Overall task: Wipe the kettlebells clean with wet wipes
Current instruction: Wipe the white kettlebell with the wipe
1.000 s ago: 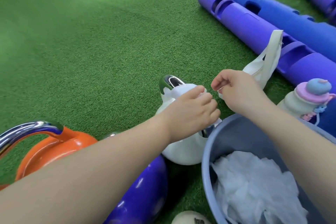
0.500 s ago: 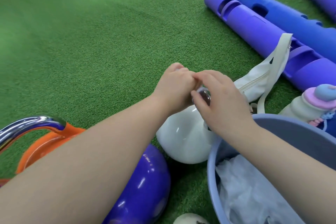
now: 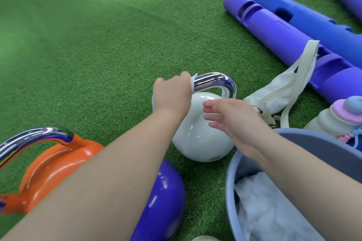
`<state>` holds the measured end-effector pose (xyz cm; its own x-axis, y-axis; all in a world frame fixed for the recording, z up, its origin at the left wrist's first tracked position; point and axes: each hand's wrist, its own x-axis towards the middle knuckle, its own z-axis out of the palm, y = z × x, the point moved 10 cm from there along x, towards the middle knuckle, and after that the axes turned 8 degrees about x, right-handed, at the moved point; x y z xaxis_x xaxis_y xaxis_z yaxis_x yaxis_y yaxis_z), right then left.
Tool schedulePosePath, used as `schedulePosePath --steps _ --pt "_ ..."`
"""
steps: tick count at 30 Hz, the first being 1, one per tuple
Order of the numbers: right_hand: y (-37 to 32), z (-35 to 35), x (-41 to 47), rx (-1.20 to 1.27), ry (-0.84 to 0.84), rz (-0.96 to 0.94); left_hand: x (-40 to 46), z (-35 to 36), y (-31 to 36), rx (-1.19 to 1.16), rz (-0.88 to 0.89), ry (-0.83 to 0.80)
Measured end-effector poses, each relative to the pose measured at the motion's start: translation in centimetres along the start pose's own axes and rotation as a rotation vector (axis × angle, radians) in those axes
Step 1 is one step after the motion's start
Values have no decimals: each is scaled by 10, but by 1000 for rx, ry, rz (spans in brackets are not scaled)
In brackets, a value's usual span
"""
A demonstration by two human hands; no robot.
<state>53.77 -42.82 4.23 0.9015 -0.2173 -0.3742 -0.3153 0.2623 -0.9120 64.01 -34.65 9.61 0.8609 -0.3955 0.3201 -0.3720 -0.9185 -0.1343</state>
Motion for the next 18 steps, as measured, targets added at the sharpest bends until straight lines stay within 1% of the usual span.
schedulePosePath --steps 1,3,7,12,15,18 --pt "9 5 2 132 -17 96 -4 0 -6 -7 -45 15" --pt "18 12 6 239 0 191 -10 3 -11 -34 -106 8" --pt "23 32 9 267 -6 265 -16 2 -4 -104 -90 -69" --pt "30 34 0 337 123 294 -30 13 -5 -210 -15 -229" --pt "34 46 -6 377 121 320 -33 30 -10 -394 -12 -403" --pt "38 60 -7 397 122 333 -37 29 -13 -713 -2 -519"
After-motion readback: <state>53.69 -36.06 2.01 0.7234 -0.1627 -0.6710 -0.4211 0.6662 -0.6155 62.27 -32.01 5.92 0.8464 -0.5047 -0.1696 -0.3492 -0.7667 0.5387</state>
